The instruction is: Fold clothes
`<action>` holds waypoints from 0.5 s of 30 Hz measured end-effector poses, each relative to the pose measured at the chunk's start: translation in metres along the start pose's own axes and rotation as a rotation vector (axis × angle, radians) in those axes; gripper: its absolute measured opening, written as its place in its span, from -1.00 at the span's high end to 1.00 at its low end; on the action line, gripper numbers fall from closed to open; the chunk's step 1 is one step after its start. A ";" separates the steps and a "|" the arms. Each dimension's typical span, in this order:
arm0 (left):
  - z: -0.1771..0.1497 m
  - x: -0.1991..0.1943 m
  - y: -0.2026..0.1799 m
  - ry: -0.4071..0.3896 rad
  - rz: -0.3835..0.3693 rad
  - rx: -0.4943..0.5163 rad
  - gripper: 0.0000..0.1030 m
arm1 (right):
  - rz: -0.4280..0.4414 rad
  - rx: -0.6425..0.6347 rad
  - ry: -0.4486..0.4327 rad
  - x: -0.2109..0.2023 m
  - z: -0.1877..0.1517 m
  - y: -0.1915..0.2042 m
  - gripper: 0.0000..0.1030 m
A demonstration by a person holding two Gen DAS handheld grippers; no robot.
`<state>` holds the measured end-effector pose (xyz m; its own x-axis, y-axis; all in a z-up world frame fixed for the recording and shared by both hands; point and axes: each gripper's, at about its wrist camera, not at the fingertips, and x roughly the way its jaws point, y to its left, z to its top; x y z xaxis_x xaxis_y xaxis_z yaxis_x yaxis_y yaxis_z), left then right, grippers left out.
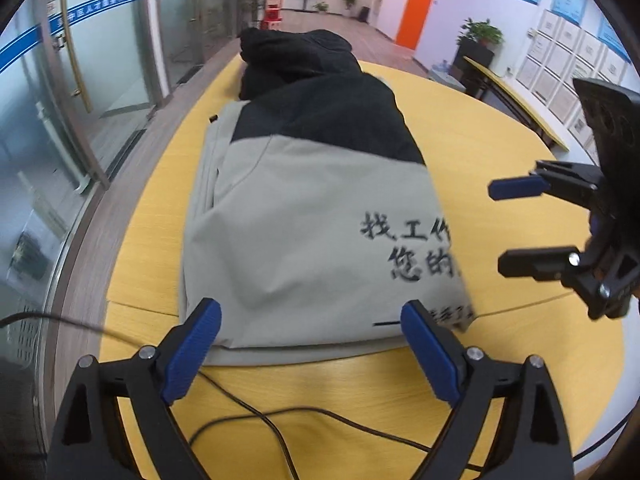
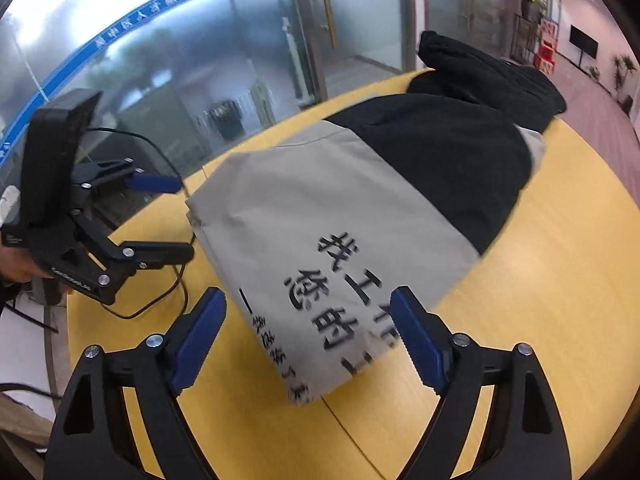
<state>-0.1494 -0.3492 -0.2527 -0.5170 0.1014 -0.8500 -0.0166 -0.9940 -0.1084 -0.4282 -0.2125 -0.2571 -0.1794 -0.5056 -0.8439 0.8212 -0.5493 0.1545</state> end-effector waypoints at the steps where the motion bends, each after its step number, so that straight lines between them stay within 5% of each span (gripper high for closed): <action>1: 0.003 -0.004 -0.003 0.001 0.018 -0.010 -0.89 | -0.005 -0.004 0.012 -0.005 0.005 0.005 -0.66; 10: 0.015 -0.040 -0.029 -0.009 0.077 -0.004 -0.92 | -0.024 -0.022 0.057 -0.039 0.006 0.009 -0.68; 15: 0.018 -0.054 -0.033 -0.011 0.099 -0.081 -0.92 | -0.063 -0.023 0.058 -0.046 0.009 0.018 -0.68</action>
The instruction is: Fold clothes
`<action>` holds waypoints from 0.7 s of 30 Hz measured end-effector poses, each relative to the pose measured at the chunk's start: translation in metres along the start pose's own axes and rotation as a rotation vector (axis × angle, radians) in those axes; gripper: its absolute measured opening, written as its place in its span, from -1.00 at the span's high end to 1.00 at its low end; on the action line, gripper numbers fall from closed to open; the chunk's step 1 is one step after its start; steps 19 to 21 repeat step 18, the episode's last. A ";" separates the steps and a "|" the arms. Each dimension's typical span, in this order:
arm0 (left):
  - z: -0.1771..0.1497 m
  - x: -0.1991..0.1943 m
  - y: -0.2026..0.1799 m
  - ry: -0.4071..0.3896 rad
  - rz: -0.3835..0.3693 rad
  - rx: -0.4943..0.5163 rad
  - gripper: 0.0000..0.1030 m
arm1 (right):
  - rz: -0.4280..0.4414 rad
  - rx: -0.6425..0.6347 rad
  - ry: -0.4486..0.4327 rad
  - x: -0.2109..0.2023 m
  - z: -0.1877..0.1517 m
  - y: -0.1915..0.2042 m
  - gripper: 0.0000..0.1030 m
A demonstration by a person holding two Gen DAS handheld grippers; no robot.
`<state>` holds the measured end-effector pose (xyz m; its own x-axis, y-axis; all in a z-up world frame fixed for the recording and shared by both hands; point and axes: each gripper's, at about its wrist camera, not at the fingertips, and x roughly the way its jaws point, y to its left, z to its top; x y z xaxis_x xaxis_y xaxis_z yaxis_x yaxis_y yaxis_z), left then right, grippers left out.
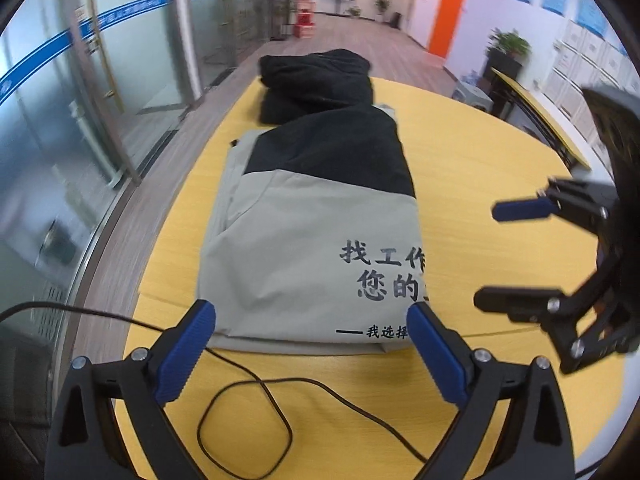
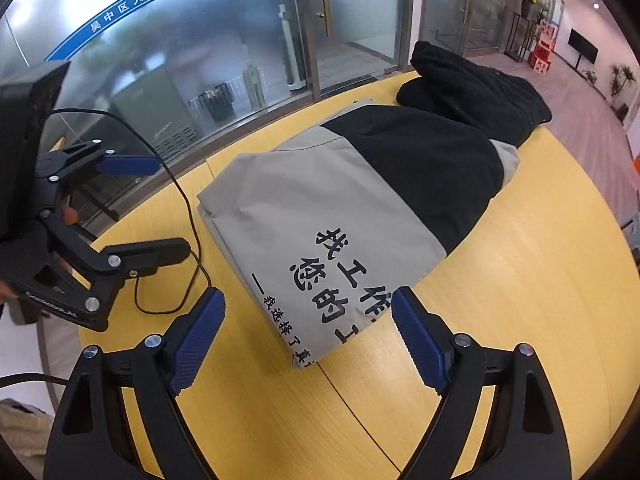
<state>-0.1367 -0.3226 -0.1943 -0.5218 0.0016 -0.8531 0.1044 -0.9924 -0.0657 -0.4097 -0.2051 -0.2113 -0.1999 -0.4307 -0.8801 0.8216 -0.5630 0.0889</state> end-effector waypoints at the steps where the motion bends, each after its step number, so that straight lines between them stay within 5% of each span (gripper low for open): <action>1: 0.000 -0.002 0.001 0.002 -0.003 -0.020 -0.92 | 0.000 0.006 0.003 -0.001 -0.001 0.001 -0.68; 8: -0.003 -0.011 0.003 0.010 0.000 -0.120 -0.99 | -0.015 0.010 0.018 -0.007 -0.004 0.006 -0.68; 12: -0.008 -0.021 0.001 -0.032 0.065 -0.152 -1.00 | -0.029 0.013 0.020 -0.008 -0.004 0.008 -0.68; 21: -0.008 -0.022 -0.004 -0.015 0.122 -0.093 -1.00 | -0.043 0.017 0.037 -0.008 -0.004 0.010 -0.68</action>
